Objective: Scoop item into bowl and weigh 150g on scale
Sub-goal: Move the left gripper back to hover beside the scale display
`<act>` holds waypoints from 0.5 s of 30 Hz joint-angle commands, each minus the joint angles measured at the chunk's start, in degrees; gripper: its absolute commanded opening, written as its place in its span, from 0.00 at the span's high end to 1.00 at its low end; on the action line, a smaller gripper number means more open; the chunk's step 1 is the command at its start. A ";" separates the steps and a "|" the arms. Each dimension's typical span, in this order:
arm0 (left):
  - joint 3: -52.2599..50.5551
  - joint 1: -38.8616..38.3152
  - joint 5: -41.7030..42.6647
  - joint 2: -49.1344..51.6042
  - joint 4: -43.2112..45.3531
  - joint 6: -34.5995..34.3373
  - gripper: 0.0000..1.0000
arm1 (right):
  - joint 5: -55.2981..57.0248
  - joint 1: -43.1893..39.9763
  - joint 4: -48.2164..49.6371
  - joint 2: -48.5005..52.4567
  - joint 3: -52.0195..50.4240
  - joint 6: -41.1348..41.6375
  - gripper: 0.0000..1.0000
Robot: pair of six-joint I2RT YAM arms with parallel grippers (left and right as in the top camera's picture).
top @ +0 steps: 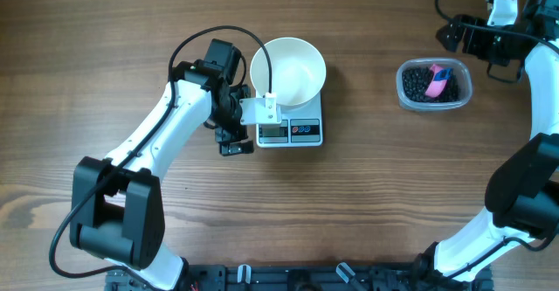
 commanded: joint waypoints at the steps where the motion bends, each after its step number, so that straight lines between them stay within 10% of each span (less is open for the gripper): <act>1: -0.04 -0.22 -0.22 0.33 1.53 0.04 0.00 | 0.13 0.31 0.11 1.07 0.90 0.02 0.00; 15: -0.04 -0.20 4.94 0.33 1.29 0.02 0.00 | 0.13 0.31 0.11 1.07 0.90 0.04 0.00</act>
